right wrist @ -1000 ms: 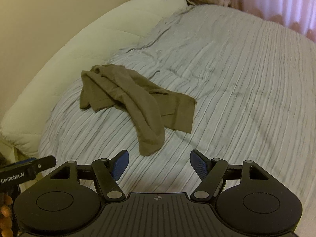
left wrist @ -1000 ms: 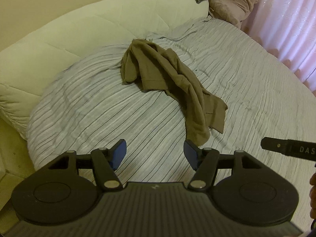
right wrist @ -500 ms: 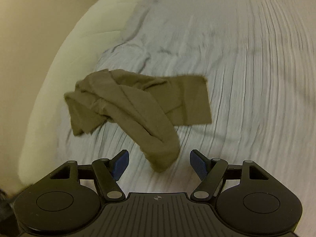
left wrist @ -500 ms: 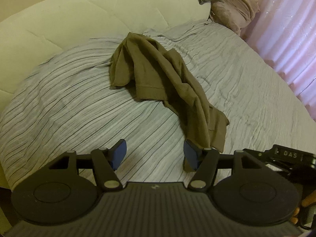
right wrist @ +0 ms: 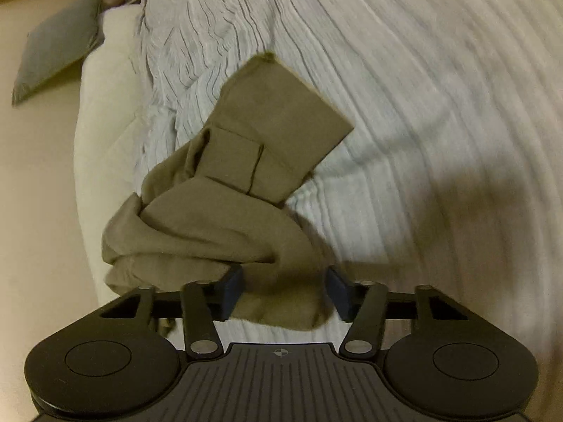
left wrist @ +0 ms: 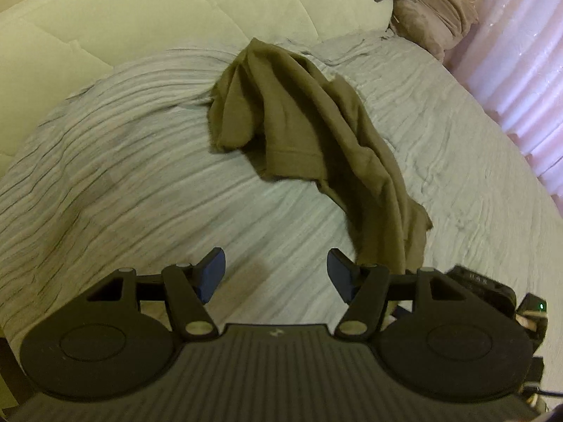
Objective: Fold clothes
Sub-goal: 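Grasp the shirt with the right gripper and lift it off the bed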
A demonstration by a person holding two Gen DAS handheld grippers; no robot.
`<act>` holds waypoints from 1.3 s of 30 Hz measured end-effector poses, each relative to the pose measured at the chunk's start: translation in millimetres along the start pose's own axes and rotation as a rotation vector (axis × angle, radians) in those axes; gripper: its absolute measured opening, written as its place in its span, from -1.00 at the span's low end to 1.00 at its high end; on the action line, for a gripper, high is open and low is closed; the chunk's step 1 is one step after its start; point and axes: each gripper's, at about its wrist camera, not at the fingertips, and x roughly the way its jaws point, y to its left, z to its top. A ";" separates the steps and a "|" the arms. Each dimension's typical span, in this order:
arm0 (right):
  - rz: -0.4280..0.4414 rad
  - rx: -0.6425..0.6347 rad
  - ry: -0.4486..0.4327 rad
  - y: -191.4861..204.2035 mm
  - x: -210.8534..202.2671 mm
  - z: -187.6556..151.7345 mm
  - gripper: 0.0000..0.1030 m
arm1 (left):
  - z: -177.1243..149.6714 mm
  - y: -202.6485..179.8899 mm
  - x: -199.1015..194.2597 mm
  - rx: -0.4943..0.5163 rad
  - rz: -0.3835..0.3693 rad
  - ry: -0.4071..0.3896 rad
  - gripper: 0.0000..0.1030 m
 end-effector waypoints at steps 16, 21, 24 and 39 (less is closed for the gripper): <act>0.183 -0.074 -0.217 38.7 -72.9 60.1 -0.92 | 63.0 5.1 83.5 -0.113 -0.104 -0.147 0.08; 0.218 -0.088 -0.216 53.1 -89.0 56.7 -0.92 | 65.3 1.0 61.5 -0.114 -0.246 -0.150 -0.98; 0.260 -0.093 -0.231 61.6 -105.7 58.4 -0.92 | 53.0 0.0 18.8 -0.092 -0.290 -0.194 -0.98; 0.238 -0.242 -0.298 42.3 -294.2 -6.1 -0.92 | -70.1 -17.3 -183.5 -0.019 -0.435 -0.202 -1.00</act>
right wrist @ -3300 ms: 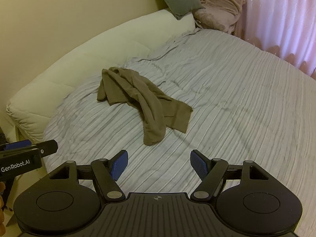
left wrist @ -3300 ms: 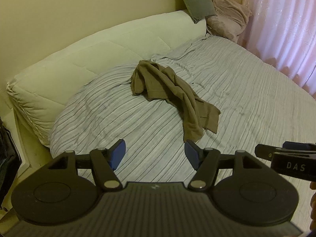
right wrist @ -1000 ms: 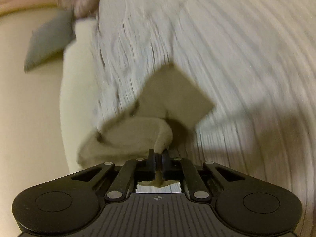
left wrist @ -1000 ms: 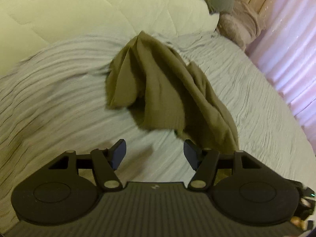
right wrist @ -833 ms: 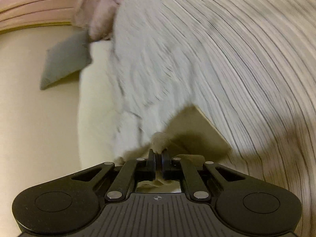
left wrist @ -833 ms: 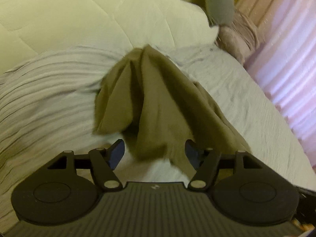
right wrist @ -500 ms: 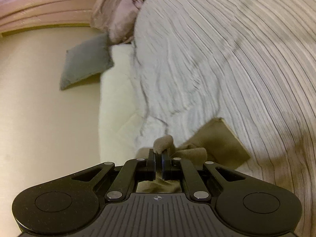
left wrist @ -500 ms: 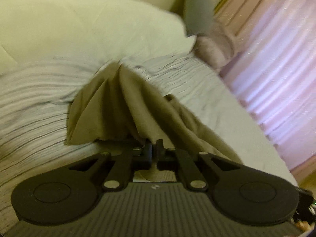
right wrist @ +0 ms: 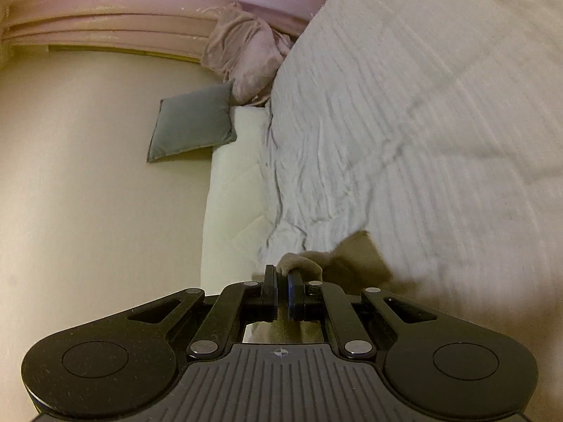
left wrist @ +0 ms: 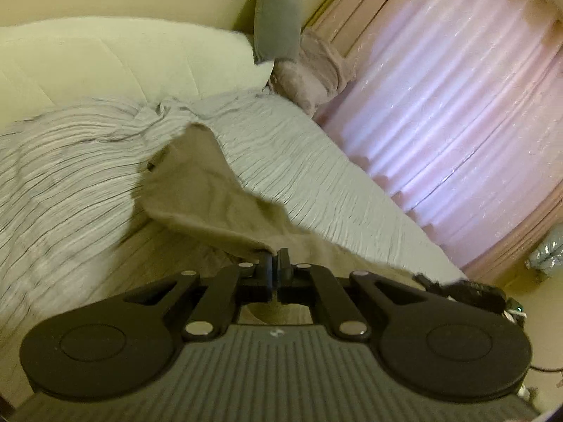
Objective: Fold clothes
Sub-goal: 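Grasp the shirt with the right gripper and lift it off the bed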
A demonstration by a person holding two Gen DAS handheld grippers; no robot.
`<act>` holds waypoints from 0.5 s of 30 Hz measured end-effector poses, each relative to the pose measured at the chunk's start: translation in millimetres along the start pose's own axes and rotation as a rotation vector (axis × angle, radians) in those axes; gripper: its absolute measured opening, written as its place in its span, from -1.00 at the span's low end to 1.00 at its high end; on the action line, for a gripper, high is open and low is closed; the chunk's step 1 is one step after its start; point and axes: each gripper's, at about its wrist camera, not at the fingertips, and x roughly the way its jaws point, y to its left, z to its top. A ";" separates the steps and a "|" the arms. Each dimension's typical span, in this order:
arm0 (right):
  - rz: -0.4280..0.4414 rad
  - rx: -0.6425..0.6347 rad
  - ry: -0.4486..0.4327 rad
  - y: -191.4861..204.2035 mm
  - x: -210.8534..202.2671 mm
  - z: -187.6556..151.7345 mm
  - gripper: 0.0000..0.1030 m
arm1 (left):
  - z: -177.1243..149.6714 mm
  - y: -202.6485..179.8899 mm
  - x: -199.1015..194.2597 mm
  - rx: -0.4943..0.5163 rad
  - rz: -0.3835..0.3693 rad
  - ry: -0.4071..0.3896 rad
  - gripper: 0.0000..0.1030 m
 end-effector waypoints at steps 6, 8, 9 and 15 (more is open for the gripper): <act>0.037 -0.154 0.083 28.4 -96.1 -35.9 -0.92 | -3.0 -68.7 -74.8 0.089 -0.020 -0.152 -1.00; 0.072 -0.182 0.098 33.7 -136.2 -50.3 -0.92 | -0.9 -113.4 -97.1 0.177 -0.062 -0.206 -1.00; 0.089 -0.180 0.099 32.9 -157.8 -56.2 -0.92 | 0.3 -137.0 -107.2 0.222 -0.089 -0.232 -1.00; 0.085 -0.115 -0.041 1.4 -326.8 -79.8 -0.92 | -27.6 -314.3 -98.2 0.450 -0.372 -0.242 -1.00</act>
